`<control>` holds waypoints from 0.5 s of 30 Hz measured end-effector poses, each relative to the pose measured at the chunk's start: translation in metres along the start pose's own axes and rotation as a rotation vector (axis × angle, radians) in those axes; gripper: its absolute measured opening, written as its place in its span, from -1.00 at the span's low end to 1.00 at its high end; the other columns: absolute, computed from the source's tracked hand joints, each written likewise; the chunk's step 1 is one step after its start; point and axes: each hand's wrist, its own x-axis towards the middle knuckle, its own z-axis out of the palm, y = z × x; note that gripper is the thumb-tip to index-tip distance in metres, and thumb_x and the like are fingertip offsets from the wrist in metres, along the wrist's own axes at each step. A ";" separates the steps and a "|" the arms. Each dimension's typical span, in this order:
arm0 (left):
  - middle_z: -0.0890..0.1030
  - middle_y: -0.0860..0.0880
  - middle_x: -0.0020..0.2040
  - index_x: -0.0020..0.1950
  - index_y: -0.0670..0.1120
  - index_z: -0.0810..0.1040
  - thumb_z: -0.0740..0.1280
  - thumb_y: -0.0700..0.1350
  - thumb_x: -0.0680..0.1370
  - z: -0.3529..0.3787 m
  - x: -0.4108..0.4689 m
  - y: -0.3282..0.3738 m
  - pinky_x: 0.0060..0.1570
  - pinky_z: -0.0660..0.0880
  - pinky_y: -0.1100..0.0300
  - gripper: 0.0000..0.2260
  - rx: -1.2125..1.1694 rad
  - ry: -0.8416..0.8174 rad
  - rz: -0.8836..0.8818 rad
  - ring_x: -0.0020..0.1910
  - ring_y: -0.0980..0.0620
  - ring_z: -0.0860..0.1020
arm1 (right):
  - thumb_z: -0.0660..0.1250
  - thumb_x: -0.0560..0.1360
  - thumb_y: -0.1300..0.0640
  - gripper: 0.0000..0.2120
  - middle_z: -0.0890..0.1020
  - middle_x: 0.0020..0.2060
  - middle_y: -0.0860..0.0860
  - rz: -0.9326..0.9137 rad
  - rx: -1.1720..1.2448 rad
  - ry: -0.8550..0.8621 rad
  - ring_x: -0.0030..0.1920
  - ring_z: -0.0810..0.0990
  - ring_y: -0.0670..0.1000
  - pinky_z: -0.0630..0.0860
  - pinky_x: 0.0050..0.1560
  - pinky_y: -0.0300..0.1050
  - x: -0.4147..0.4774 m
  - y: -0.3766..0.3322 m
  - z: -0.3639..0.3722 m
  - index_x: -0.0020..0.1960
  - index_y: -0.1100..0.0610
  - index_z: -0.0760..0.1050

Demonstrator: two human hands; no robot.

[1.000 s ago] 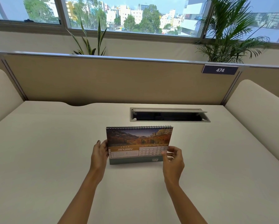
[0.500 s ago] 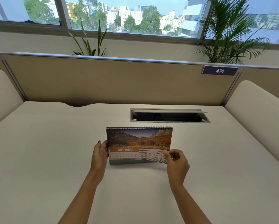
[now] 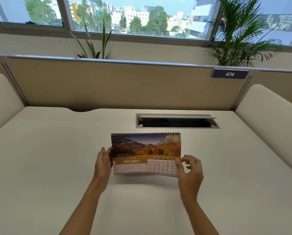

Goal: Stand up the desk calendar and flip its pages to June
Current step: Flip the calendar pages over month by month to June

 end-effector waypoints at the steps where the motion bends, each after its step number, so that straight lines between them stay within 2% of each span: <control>1: 0.61 -0.10 0.12 0.17 0.01 0.50 -0.15 0.11 0.63 -0.001 0.001 -0.002 0.06 0.44 0.07 -0.54 0.013 -0.003 -0.007 0.11 -0.06 0.53 | 0.30 0.52 0.16 -0.90 0.61 -0.10 0.05 0.050 0.058 -0.011 -0.09 0.60 0.08 0.54 -0.23 -0.31 0.000 0.000 -0.002 -0.12 0.18 0.55; 4: 0.61 -0.10 0.11 0.16 0.03 0.51 -0.15 0.11 0.63 -0.002 0.001 -0.003 0.02 0.47 0.06 -0.54 0.005 0.029 -0.012 0.07 -0.07 0.56 | 0.06 0.63 0.06 -0.60 0.67 -0.21 0.12 0.418 0.528 -0.230 -0.15 0.63 0.12 0.56 -0.13 -0.05 0.009 -0.011 -0.014 -0.17 0.22 0.58; 5: 0.62 -0.11 0.09 0.18 0.00 0.51 -0.14 0.12 0.63 -0.003 0.002 -0.004 0.00 0.48 0.05 -0.53 -0.008 0.010 -0.024 0.04 -0.08 0.58 | 0.06 0.62 0.05 -0.58 0.67 -0.25 0.14 0.532 0.684 -0.318 -0.17 0.61 0.14 0.53 -0.11 -0.01 0.015 -0.017 -0.020 -0.18 0.23 0.58; 7: 0.65 -0.13 -0.05 0.17 -0.06 0.52 -0.11 0.13 0.63 -0.002 0.000 -0.003 -0.12 0.52 0.08 -0.52 -0.014 -0.001 -0.036 -0.11 -0.10 0.62 | 0.12 0.57 0.04 -0.63 0.65 -0.30 0.14 0.626 0.798 -0.447 -0.22 0.61 0.13 0.50 -0.15 0.00 0.022 -0.027 -0.029 -0.22 0.21 0.58; 9: 0.67 -0.09 -0.25 0.02 -0.08 0.55 -0.06 0.08 0.64 -0.004 -0.002 -0.001 -0.25 0.53 0.15 -0.57 -0.036 -0.005 -0.012 -0.30 -0.05 0.64 | 0.28 0.45 0.02 -0.76 0.67 -0.32 0.07 0.547 0.793 -0.487 -0.25 0.65 0.05 0.51 -0.15 -0.03 0.027 -0.038 -0.032 -0.27 0.12 0.63; 10: 0.68 -0.07 -0.28 -0.01 -0.08 0.56 -0.02 0.03 0.65 -0.004 -0.003 0.000 -0.21 0.55 0.14 -0.61 -0.030 0.022 0.019 -0.31 -0.02 0.65 | 0.38 0.35 0.02 -0.86 0.69 -0.28 0.03 0.484 0.842 -0.493 -0.22 0.66 0.01 0.54 -0.12 -0.04 0.030 -0.044 -0.031 -0.26 0.07 0.66; 11: 0.70 -0.06 -0.21 0.03 -0.10 0.56 0.01 -0.03 0.66 -0.005 -0.001 0.000 -0.11 0.57 0.08 -0.66 -0.007 0.029 0.059 -0.23 -0.02 0.67 | 0.44 0.29 0.01 -0.86 0.71 -0.23 0.01 0.424 0.943 -0.513 -0.16 0.67 0.00 0.59 -0.08 -0.05 0.033 -0.053 -0.031 -0.21 0.05 0.68; 13: 0.68 -0.07 -0.01 0.11 -0.08 0.56 -0.01 -0.05 0.66 -0.007 0.001 -0.002 0.02 0.51 -0.01 -0.65 0.057 0.034 0.124 -0.01 -0.07 0.60 | 0.40 0.36 0.02 -0.84 0.72 -0.15 0.01 0.285 1.055 -0.571 -0.07 0.68 0.02 0.62 -0.05 -0.12 0.042 -0.068 -0.027 -0.11 0.04 0.67; 15: 0.64 -0.07 0.11 0.14 -0.01 0.56 -0.13 0.05 0.65 -0.005 -0.001 -0.001 0.12 0.42 0.03 -0.54 0.040 -0.013 0.064 0.09 -0.06 0.54 | 0.31 0.48 0.13 -0.80 0.71 -0.06 0.04 0.145 0.919 -0.571 -0.03 0.68 0.02 0.61 -0.10 -0.18 0.051 -0.080 -0.019 0.03 0.17 0.61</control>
